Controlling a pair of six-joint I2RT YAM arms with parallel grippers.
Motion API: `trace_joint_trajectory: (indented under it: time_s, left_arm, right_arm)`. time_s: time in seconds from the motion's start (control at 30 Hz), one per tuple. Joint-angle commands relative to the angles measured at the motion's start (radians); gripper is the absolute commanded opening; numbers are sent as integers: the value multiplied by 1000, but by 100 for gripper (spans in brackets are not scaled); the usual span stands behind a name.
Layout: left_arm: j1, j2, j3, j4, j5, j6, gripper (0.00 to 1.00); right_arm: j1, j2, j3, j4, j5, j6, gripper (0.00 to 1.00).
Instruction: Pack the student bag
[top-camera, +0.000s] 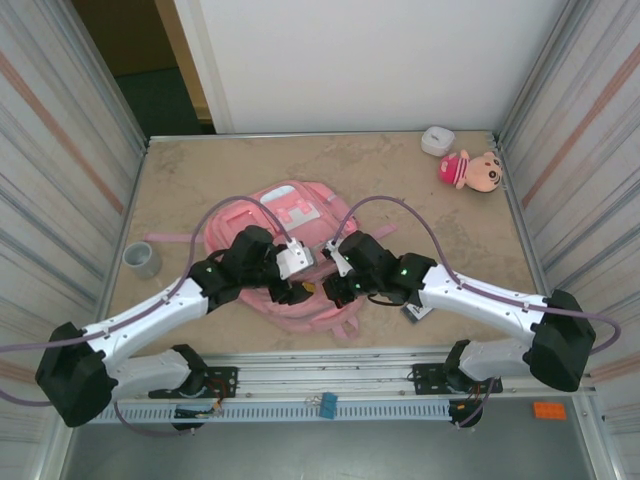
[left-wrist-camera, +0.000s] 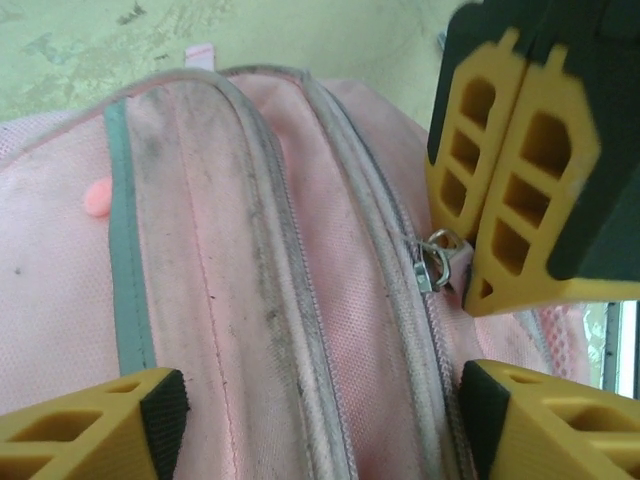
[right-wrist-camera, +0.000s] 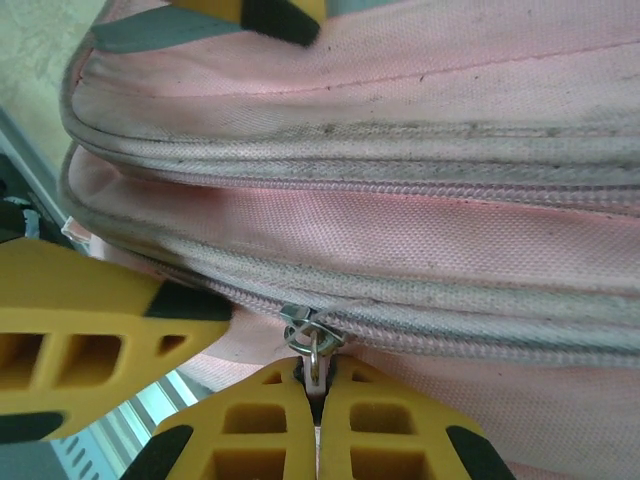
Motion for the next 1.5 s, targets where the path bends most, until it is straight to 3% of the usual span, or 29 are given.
trace_joint_trajectory:
  time_s: [0.0,0.17,0.27,0.53,0.73,0.8,0.87,0.97,1.13,1.27,1.47]
  left_arm:
    - [-27,47,39,-40,-42,58,59]
    - [-36,45,42,-55,-43,65,18]
    - [-34,11,27,-82,-39,96,4]
    - [3,-108,-25,-142,39,139,0]
    - [25,-165,-47,-169,37,161,1]
    - [29,-167,-42,-182,-2,153,3]
    - [33,-166,-37,-182,-63,132,12]
    - [32,-166,-19,-184,-89,92,40]
    - [-4,-131,49,-142,-92,-37,73]
    - [-91,-56,114,-115,-193,-43,80]
    - [-131,83,153,-105,-215,-20,77]
  right_arm:
    - [-10,-59,22,9,3,-40,0]
    - [-78,-66,14,-73,51,-24,0]
    - [-166,-66,3,-142,42,-34,0]
    - [-395,-64,-10,-186,-7,-161,0]
    - [-427,-24,15,-172,-82,-198,0]
    - [-403,-34,10,-147,-114,-188,0]
    - [-366,-50,3,-121,-115,-173,0]
    - [-306,-69,3,-99,-102,-133,0]
    - [-204,-93,-5,-81,-30,-58,0]
    - [-142,-105,-23,-42,17,-10,0]
    - [-89,-107,-12,-6,28,12,0]
